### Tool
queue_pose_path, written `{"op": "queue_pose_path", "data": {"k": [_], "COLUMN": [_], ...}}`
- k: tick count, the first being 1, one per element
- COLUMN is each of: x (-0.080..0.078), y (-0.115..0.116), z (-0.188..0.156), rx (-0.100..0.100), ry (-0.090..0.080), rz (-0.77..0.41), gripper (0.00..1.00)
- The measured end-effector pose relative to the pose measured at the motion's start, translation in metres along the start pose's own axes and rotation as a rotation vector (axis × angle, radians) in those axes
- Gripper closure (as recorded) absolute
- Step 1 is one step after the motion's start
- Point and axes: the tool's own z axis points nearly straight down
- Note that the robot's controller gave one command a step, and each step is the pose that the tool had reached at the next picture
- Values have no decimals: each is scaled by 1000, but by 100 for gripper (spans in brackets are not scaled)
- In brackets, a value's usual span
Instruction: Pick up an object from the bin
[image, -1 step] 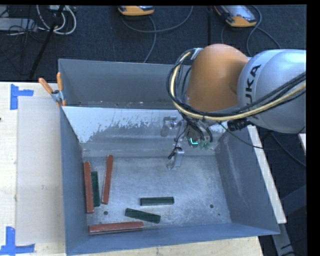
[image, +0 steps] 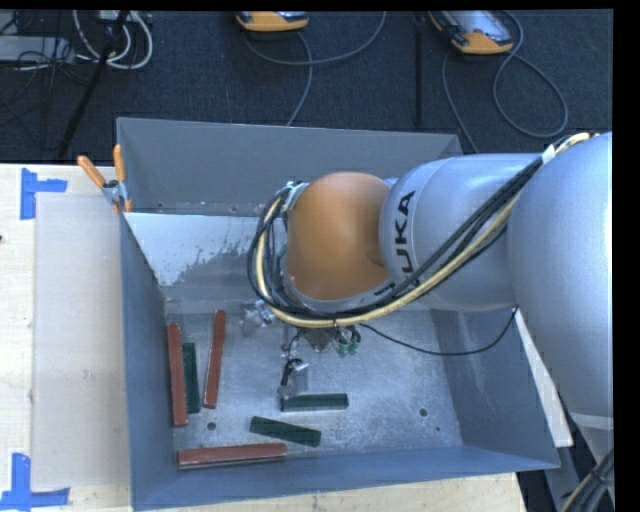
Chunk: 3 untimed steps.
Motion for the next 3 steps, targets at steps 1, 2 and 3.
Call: {"op": "queue_pose_path", "data": {"k": [1, 2, 3], "x": [41, 40, 44], "y": [-46, -46, -45], "z": [42, 38, -61], "rx": [3, 3, 6], "ry": [-1, -2, -13], "rz": [-81, -80, -84], "gripper": [0, 100, 100]}}
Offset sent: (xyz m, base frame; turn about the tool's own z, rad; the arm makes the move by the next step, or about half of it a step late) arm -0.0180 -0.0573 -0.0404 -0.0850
